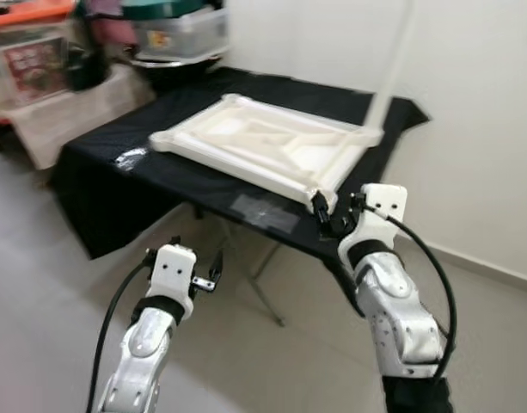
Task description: Building children table
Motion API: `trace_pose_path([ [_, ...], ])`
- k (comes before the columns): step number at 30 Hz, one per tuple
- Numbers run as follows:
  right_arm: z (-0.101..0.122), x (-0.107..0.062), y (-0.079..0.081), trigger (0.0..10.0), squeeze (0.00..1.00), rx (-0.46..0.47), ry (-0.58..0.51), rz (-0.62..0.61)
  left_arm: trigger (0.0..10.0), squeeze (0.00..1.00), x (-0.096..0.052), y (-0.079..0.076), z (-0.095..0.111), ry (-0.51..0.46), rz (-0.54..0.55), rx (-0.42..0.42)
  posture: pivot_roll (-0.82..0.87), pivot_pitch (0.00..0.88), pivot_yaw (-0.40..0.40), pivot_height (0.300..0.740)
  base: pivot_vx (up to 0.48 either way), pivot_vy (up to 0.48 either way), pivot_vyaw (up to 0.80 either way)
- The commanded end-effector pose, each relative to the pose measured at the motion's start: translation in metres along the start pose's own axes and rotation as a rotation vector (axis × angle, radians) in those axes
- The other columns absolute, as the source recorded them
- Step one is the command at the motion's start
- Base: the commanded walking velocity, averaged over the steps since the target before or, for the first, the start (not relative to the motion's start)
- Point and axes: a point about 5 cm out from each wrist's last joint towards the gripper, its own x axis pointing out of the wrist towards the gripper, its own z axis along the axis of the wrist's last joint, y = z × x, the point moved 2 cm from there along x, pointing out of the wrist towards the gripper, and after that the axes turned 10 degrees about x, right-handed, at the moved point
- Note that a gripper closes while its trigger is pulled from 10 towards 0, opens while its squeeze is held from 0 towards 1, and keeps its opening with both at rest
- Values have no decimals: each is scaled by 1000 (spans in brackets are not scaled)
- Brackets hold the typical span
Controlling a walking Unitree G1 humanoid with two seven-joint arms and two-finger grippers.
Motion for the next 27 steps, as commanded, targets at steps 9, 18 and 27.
trace_pose_path([
  [9,-1,-1,-6,10000,1000,1,-3,-29,10000,0,0,-2,-2,7,-18,3,-6,0,-12,740,0,0,-769],
  [18,-1,-1,-6,10000,1000,1,0,-31,10000,0,0,-1,-4,21,-24,-5,-7,0,-11,740,0,146,-769],
  [27,0,-2,-3,10000,1000,-50,-11,-10,10000,0,1,-2,-5,26,-33,-3,-16,0,-11,740,0,480,-541],
])
